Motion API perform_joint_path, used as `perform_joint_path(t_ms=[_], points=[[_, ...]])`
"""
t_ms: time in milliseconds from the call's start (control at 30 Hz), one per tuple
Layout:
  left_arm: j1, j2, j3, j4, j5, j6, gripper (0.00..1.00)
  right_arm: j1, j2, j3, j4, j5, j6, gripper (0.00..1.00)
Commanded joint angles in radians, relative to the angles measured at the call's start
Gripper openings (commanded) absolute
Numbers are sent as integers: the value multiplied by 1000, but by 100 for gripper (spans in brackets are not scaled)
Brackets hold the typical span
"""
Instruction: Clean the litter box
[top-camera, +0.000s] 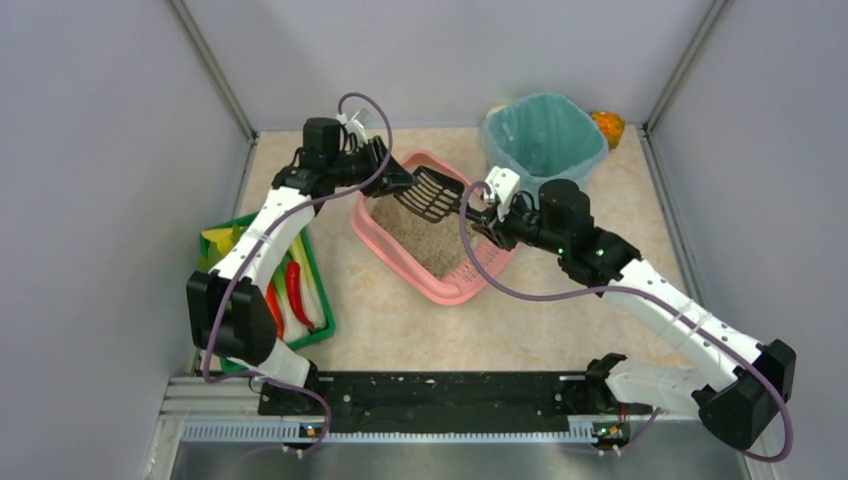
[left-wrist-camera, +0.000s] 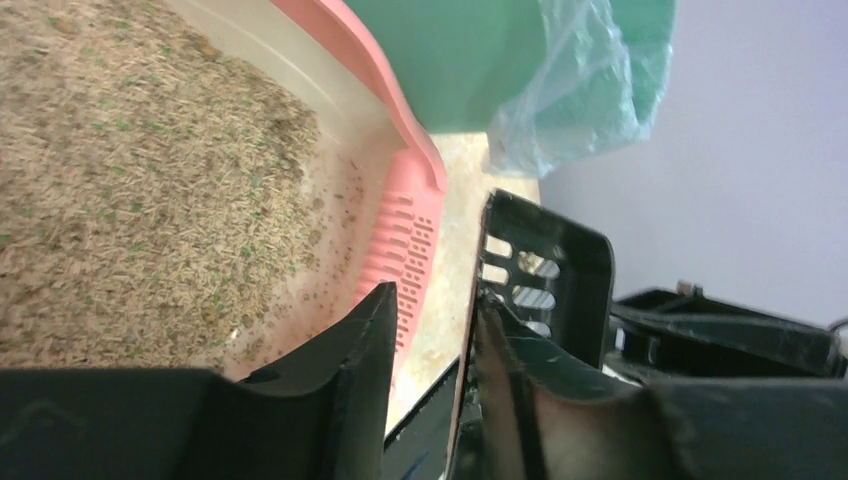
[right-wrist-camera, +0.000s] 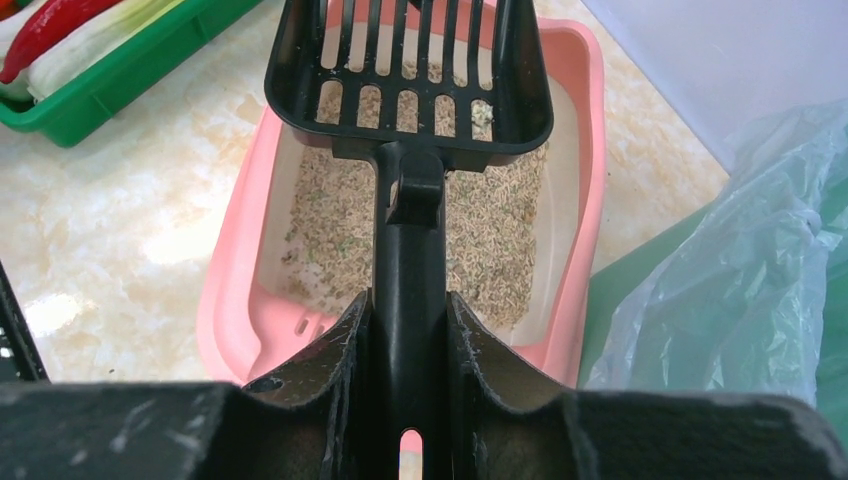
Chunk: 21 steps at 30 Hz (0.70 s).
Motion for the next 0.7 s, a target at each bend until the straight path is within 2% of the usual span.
perform_joint_path(t_ms=[0, 100, 200, 400, 533, 667], points=[[50, -56, 57, -4, -146, 42, 48, 14, 12, 122, -68, 3, 6, 0], [78, -110, 88, -64, -291, 126, 63, 14, 76, 238, -211, 52, -13, 0], [79, -168, 100, -121, -484, 209, 72, 14, 154, 326, -332, 78, -31, 0], [79, -294, 22, -136, -790, 270, 80, 14, 303, 467, -519, 107, -32, 0], [79, -372, -74, -91, -889, 297, 84, 14, 402, 520, -600, 158, -25, 0], [79, -424, -140, -61, -928, 320, 85, 14, 499, 585, -661, 188, -24, 0]])
